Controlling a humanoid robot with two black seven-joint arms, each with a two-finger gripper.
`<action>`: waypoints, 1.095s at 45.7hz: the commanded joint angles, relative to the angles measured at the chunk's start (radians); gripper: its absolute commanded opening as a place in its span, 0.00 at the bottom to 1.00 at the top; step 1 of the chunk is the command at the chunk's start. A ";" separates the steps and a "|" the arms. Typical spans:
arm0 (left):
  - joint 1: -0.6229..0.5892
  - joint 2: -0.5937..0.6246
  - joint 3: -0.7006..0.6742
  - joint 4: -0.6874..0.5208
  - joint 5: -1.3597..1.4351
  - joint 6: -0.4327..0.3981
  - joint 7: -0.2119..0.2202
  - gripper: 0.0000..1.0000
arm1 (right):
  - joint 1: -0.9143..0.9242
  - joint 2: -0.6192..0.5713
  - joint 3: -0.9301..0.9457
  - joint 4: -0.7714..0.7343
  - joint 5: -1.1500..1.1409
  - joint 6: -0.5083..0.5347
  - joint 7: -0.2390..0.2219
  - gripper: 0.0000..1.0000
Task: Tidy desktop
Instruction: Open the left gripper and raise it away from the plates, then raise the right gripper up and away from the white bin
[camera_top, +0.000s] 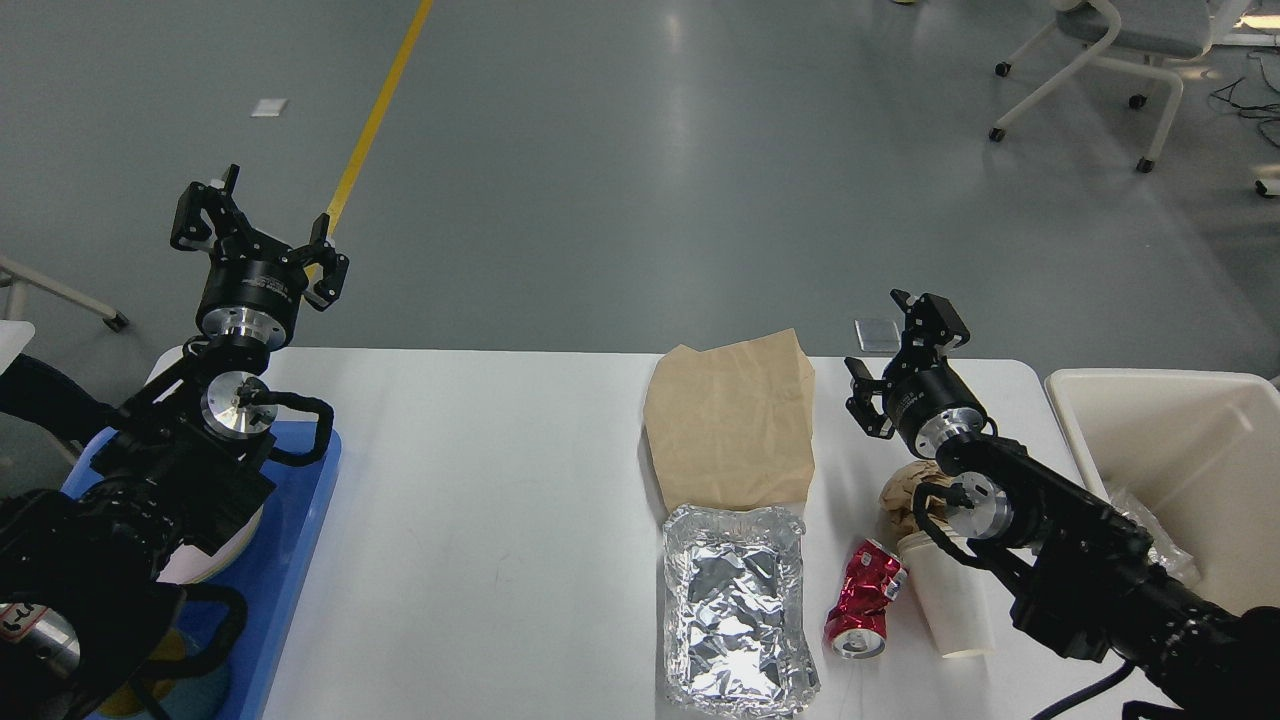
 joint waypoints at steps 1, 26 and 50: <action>0.043 -0.039 -0.001 0.000 0.000 -0.005 -0.025 0.96 | 0.000 0.000 0.000 0.000 0.000 0.001 0.000 1.00; 0.089 -0.074 0.109 0.000 0.000 -0.005 -0.028 0.96 | 0.000 0.000 0.000 0.000 0.000 0.000 0.000 1.00; 0.089 -0.074 0.111 0.000 0.000 -0.005 -0.028 0.96 | 0.000 0.000 0.000 0.000 0.000 0.001 0.000 1.00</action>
